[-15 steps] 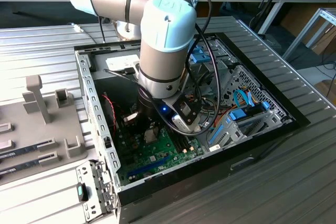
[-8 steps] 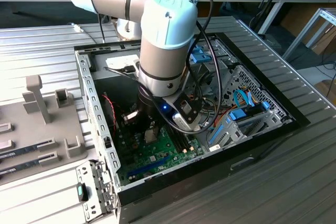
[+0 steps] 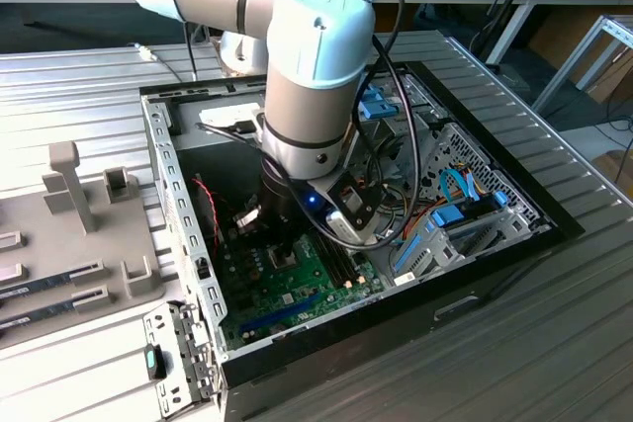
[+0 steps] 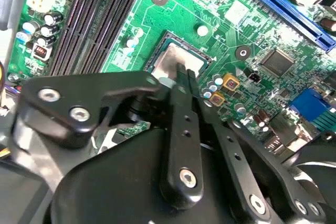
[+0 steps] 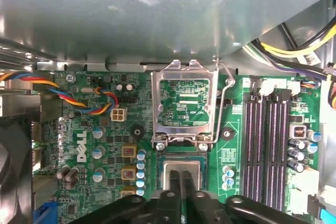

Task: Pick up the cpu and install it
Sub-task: 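Place the cpu into insertion slot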

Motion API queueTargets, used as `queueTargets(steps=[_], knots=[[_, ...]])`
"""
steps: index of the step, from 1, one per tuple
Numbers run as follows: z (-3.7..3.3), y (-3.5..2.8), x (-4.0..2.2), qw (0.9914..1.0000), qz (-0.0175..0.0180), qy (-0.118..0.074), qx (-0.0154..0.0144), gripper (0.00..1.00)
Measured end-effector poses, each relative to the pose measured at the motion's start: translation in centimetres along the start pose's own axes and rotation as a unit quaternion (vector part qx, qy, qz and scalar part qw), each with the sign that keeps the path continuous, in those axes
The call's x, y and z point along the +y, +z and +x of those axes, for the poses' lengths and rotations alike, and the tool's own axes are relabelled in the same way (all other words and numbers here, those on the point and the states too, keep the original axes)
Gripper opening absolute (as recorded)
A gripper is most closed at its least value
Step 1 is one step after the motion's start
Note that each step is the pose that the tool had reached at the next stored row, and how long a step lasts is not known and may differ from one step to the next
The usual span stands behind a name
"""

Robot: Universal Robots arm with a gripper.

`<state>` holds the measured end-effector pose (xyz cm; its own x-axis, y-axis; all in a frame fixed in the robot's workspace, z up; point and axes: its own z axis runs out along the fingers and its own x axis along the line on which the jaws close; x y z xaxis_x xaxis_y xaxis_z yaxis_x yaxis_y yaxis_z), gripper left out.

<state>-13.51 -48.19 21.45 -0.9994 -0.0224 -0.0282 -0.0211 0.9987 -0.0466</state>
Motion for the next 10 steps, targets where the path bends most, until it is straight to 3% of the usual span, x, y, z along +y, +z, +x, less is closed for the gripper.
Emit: queueTargets(steps=[3,10], knots=[[-0.99,0.02,-0.02,0.99999,-0.0043,0.000,0.0030,0.11],[-4.12,0.11,-0.09,0.99983,-0.0131,0.000,0.0130,0.11]])
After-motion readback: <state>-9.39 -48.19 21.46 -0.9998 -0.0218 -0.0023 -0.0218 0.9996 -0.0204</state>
